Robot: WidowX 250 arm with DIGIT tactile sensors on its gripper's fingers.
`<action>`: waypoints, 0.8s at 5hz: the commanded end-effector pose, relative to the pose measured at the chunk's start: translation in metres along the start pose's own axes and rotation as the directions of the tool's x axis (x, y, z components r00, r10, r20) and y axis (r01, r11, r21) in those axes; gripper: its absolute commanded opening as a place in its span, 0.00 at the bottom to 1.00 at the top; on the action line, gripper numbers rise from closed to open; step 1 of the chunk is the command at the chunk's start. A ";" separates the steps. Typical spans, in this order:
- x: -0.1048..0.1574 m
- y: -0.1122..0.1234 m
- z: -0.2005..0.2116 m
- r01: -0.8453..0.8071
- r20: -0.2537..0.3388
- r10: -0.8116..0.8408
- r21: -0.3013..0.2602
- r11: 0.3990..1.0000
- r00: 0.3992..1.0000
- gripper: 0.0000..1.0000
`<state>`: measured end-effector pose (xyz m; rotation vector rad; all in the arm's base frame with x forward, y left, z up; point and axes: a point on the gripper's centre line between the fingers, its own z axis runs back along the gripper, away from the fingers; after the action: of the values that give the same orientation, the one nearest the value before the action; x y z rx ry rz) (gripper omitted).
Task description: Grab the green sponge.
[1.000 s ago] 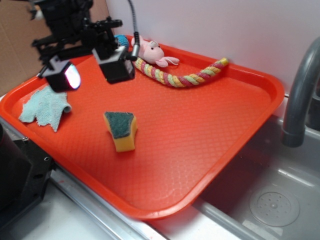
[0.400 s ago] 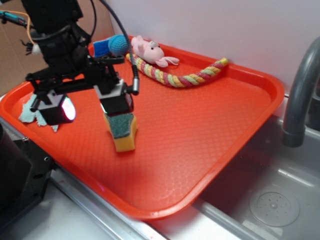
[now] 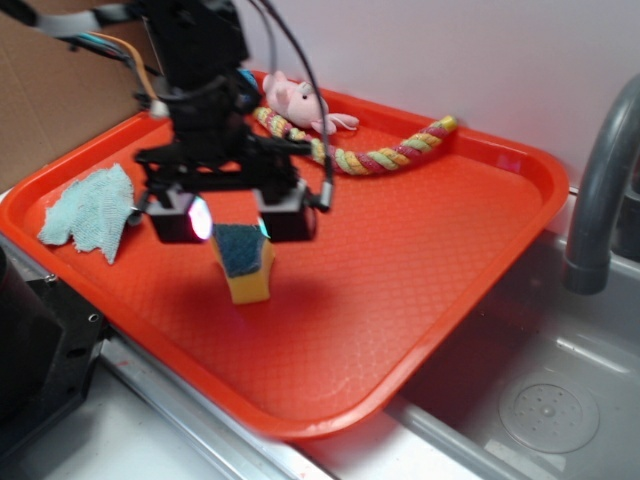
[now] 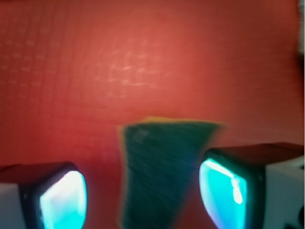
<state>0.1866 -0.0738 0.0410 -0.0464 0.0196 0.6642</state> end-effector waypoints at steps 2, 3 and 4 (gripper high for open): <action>0.010 0.008 -0.013 -0.045 -0.019 0.045 0.010 0.999 0.999 0.00; 0.013 0.020 0.023 0.108 -0.010 -0.109 -0.058 0.992 0.994 0.00; 0.011 0.040 0.074 0.308 0.094 -0.298 -0.135 0.942 0.950 0.00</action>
<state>0.1586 -0.0356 0.1100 -0.1565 -0.0759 0.3647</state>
